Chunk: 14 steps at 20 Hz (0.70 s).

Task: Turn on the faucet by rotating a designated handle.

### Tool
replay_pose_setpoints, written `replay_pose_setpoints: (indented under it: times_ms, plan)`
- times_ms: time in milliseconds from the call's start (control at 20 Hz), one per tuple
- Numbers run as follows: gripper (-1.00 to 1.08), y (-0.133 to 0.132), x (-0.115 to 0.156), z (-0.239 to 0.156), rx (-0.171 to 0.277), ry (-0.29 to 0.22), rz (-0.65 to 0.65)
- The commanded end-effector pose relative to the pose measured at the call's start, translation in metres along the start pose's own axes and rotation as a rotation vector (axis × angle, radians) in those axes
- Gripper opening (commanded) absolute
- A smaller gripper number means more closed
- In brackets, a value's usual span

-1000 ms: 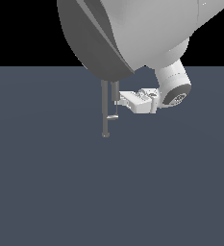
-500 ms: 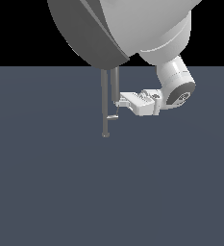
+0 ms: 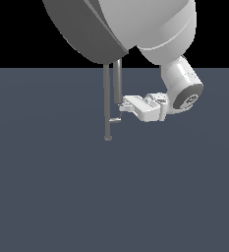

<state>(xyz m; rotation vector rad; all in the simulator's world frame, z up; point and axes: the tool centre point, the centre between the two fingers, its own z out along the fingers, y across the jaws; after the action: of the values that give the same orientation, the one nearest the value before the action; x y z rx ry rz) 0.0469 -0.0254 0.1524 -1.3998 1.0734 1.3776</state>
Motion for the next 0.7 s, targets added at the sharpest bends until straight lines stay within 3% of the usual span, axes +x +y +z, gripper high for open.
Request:
replay_pose_setpoints:
  times_ms: [0,250,350,650]
  plan:
    - [-1.00,0.011,0.008,0.000,-0.002,-0.005,0.011]
    - [-1.00,0.027,0.018,0.000,-0.005,-0.006,0.013]
    - [-1.00,0.020,0.009,0.000,-0.003,-0.005,0.002]
    - [-1.00,0.042,0.048,0.000,-0.006,-0.006,0.013]
